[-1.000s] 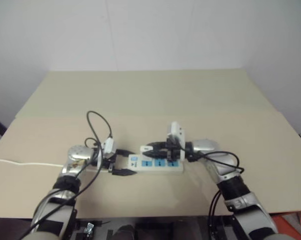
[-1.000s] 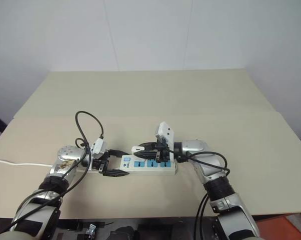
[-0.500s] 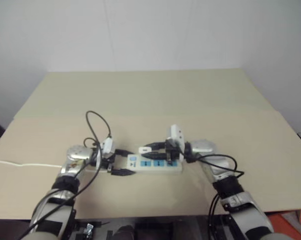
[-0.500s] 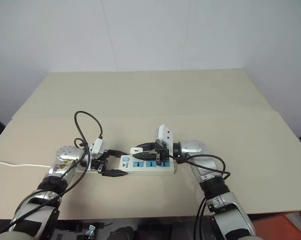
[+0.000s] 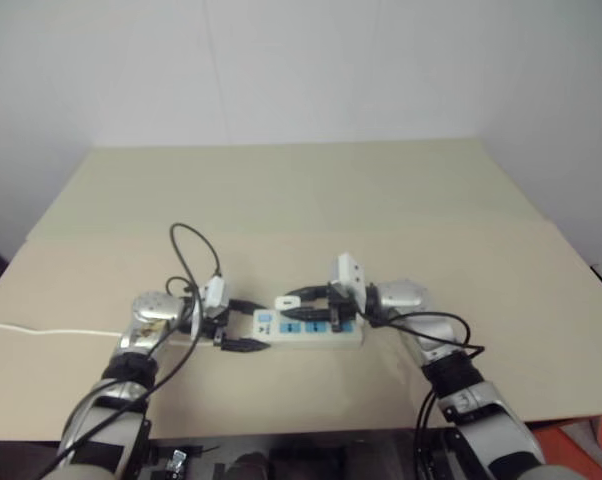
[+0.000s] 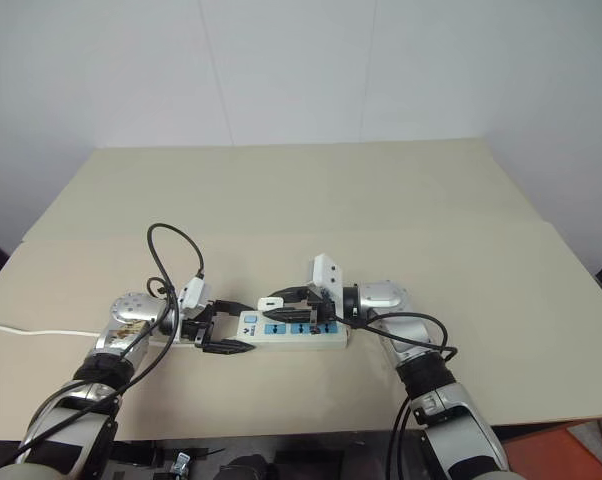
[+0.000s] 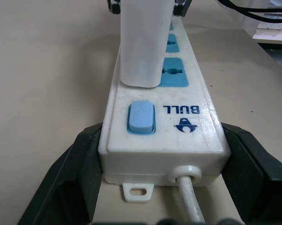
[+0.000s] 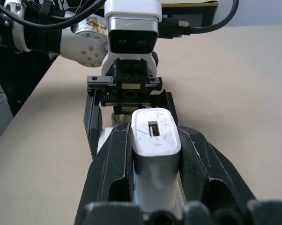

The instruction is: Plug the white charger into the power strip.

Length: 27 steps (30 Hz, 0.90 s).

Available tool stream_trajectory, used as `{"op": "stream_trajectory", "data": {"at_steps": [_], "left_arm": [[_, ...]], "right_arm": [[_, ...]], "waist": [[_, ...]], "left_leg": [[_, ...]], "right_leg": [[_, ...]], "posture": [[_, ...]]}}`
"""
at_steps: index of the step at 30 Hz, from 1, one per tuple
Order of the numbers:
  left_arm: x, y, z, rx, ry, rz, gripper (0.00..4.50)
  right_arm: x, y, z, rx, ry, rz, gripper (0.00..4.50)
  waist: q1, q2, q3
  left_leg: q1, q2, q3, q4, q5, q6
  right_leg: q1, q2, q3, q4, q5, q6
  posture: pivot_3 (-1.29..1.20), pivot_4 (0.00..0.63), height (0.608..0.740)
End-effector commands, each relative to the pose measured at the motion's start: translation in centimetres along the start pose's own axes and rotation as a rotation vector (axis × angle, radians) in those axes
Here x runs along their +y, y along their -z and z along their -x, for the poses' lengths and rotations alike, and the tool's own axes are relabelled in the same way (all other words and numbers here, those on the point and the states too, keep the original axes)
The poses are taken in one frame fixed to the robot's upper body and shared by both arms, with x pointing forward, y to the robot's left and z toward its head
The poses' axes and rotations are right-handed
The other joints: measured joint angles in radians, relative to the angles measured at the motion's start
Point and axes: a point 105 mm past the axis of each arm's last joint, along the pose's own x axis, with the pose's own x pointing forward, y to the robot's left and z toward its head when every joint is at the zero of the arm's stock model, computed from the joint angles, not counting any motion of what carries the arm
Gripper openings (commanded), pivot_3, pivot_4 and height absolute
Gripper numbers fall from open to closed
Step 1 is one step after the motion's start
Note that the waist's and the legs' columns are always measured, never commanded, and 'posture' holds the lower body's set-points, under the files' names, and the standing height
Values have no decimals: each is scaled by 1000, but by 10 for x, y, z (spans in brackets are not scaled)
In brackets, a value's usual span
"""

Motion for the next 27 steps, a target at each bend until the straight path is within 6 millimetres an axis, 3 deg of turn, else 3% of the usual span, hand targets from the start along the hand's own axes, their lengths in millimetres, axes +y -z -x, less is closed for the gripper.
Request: {"op": "stream_trajectory", "data": {"at_steps": [1,12,25,27], "left_arm": [[4,-11,-2,-32,-7,-49,3373],[3,-10,-2,-35,-9,-41,3373],[2,-5,-2,-29,-15,-18,3373],[2,-5,-1,-28,-14,-16,3373]], "right_arm": [[14,47,-3,171,-25,-95,1123],[16,57,-6,197,-25,-167,1123],[11,32,-1,70,9,-42,1123],[9,31,-1,62,28,-26,1869]], "waist": [[0,0,0],[-3,-1,-4],[-4,-1,-5],[-2,-1,-5]], "left_leg": [[0,0,0,0,0,0],[1,1,0,0,0,0],[1,1,1,0,0,0],[1,1,1,0,0,0]], "right_leg": [[0,0,0,0,0,0],[1,1,1,0,0,0],[0,1,1,0,0,0],[0,1,1,0,0,0]], "posture": [[0,150,740],[0,150,740],[0,150,740],[0,150,740]]}}
